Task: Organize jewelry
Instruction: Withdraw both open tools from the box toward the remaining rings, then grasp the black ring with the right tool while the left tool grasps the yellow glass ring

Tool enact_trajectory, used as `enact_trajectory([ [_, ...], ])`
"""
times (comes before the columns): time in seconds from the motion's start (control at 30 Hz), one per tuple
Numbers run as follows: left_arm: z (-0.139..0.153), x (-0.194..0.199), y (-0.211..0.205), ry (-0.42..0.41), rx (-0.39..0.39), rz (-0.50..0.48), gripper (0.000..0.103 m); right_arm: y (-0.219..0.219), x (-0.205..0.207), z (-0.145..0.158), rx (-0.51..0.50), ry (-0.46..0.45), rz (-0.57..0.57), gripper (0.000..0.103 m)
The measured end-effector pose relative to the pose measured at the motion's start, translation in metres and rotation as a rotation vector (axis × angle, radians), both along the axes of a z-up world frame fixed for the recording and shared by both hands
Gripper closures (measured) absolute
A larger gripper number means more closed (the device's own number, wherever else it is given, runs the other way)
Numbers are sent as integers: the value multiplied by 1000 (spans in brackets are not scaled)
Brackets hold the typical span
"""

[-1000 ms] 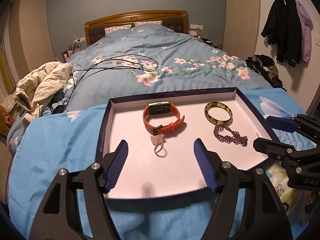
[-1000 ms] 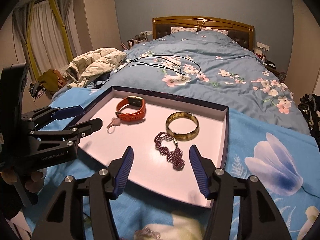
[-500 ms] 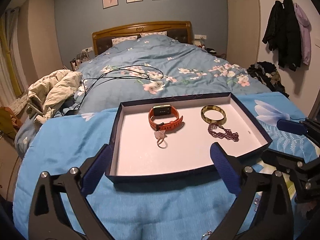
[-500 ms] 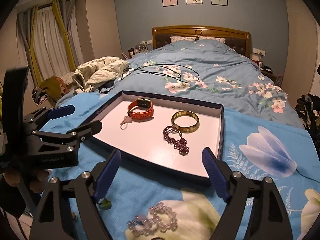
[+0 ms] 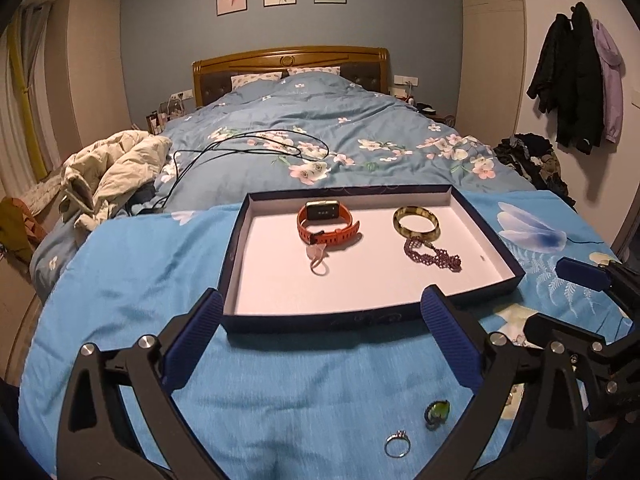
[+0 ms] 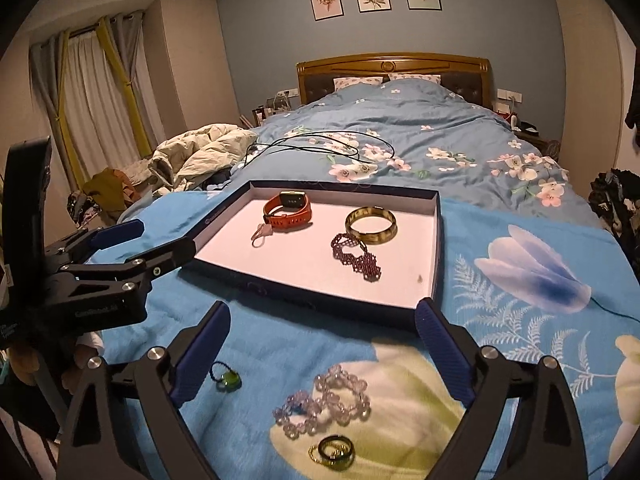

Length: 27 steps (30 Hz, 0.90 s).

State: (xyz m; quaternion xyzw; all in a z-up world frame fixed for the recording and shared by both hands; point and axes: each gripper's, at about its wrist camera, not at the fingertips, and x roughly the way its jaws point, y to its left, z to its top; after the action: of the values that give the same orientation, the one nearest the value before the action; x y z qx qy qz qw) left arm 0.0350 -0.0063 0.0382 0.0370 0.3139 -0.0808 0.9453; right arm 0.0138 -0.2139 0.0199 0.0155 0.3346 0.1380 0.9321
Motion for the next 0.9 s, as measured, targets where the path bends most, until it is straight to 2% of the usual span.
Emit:
enact_trajectory([
  [0.27, -2, -8, 5, 2, 0, 24, 5, 2, -16, 2, -19, -29, -4, 11],
  [0.9, -7, -30, 11, 7, 12, 20, 6, -3, -29, -5, -18, -7, -15, 11],
])
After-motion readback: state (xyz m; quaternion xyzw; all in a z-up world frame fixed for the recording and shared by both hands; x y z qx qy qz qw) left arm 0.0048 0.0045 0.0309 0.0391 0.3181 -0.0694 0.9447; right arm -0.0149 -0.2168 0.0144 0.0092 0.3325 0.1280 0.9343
